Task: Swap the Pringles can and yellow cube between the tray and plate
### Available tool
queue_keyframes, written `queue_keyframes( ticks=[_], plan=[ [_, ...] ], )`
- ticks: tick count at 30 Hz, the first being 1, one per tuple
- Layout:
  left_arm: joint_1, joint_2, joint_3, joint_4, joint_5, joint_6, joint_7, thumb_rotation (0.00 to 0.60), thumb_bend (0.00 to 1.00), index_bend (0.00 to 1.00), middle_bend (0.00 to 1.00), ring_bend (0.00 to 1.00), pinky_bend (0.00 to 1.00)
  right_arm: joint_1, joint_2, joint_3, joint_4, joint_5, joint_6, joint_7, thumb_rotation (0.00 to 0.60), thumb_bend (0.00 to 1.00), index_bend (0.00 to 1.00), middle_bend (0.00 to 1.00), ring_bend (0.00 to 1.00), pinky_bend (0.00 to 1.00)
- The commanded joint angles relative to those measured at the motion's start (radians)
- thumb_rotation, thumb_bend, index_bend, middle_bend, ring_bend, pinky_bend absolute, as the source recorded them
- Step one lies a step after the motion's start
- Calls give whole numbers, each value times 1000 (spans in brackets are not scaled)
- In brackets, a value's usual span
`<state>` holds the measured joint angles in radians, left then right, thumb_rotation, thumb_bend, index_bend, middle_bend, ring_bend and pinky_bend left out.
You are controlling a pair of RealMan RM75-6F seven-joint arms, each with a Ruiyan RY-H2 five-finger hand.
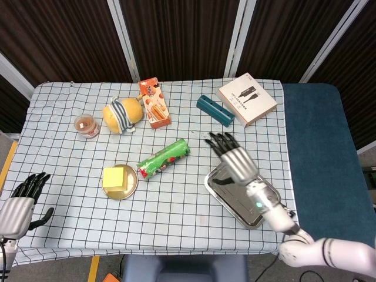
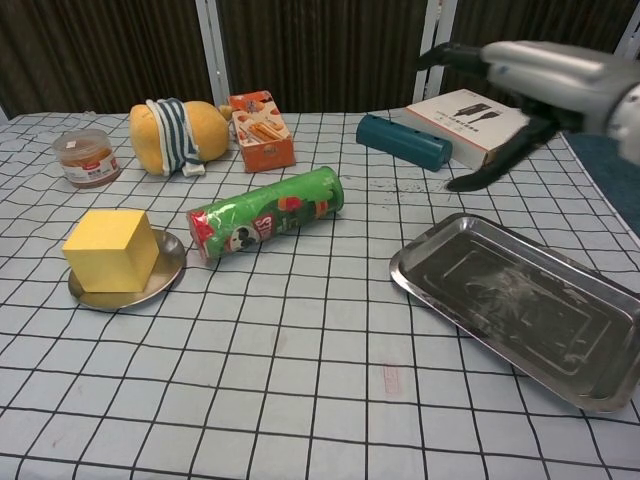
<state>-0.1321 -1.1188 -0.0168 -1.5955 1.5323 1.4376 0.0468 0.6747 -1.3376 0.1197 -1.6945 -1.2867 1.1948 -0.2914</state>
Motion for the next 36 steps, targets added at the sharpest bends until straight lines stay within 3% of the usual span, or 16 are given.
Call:
queue_keyframes(
  ticks=[1,7,15,21,27,36],
  plan=[
    [-4,-7,5,-8,10,-4,21,600,356,0,62,0,171,-195,141,-120,-52,-120,203,64,600,133,3,0,0,105],
    [-27,-34,15,-34,32,-35,85,600,356,0,53,0,170,-317,186,-171,39,-154,273,263,600,130,0,0,0,101],
    [-99,-35,8,-117,85,-106,139,600,365,0,0,0,131,-430,173,-141,58,-47,334,242,600,73,0,0,0,2],
    [-182,-35,-18,-204,75,-213,227,600,332,0,0,0,107,-480,165,-117,75,-90,403,272,600,66,0,0,0,0],
    [-255,-75,-62,-272,-24,-316,345,600,332,0,0,0,100,-526,176,-102,92,-147,467,343,600,66,0,0,0,0],
    [-372,-196,-109,-273,-245,-445,548,600,331,0,0,0,99,-562,189,-76,102,-180,490,416,600,65,0,0,0,0]
  ],
)
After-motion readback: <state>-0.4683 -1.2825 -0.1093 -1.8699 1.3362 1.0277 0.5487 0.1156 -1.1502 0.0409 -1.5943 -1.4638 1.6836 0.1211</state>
